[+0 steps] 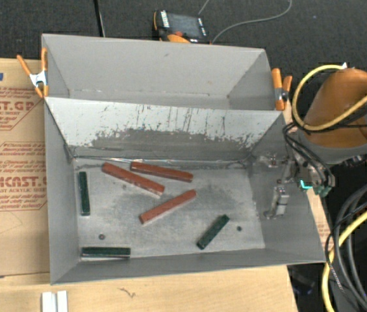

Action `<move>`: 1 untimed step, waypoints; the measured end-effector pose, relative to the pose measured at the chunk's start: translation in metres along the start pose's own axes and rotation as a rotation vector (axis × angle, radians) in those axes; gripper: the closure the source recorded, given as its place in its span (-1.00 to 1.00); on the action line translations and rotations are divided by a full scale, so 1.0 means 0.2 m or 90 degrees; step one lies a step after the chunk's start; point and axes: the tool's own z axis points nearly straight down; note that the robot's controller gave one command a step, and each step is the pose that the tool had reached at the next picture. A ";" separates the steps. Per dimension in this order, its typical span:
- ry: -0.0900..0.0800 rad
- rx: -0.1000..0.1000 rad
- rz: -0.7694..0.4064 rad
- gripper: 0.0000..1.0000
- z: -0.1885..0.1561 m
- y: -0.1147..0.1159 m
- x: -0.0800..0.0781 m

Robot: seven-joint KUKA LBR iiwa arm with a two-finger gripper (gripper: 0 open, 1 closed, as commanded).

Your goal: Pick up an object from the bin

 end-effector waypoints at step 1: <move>0.002 -0.002 -0.030 -1.00 0.50 0.21 0.17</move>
Offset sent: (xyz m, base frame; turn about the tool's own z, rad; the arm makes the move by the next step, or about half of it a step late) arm -0.0318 0.0399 -0.0947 -0.0456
